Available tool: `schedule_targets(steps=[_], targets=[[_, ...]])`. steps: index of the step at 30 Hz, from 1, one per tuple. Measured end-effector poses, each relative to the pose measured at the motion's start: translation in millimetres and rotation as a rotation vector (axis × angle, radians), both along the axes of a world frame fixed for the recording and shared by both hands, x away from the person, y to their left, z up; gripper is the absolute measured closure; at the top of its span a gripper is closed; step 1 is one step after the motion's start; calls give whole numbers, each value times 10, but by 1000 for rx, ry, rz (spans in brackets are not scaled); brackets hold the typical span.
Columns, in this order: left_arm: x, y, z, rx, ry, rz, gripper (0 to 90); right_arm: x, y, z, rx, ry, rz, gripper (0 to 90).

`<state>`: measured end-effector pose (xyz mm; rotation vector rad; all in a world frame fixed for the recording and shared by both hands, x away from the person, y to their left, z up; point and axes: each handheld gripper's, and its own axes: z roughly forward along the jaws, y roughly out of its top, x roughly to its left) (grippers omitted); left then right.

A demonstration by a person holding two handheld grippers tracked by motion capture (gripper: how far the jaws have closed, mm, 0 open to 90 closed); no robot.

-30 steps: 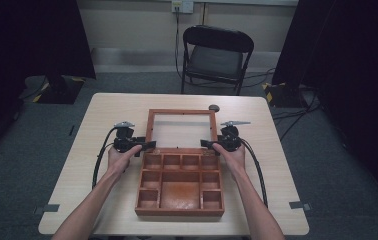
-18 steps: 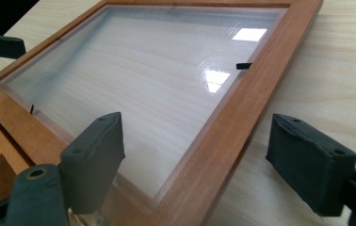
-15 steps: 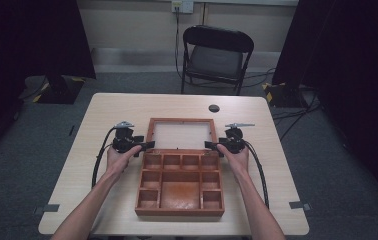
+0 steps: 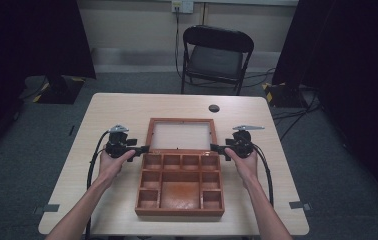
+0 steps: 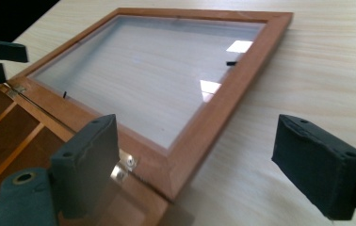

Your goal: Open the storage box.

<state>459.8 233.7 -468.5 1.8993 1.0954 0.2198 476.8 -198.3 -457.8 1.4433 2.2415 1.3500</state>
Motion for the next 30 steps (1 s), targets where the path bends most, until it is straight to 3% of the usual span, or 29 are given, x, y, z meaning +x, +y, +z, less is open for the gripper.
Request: schedule_targets(steps=[6, 9, 16, 24, 30], targets=[[-137, 65, 52, 13, -9, -15, 277, -189, -154, 92, -29, -19, -14, 147], [-216, 108, 57, 77, -21, -13, 274, -290, -239, 93, -52, -14, -28, 147], [-386, 312, 28, 148, -17, 0, 261, -477, -403, 96, -71, -15, -60, 148], [-539, 521, -27, 151, 2, 64, 260, -718, -569, 68, -135, 5, -81, 147], [-591, 583, -64, 179, 19, 76, 268, -854, -667, -38, -185, 24, -99, 147]])
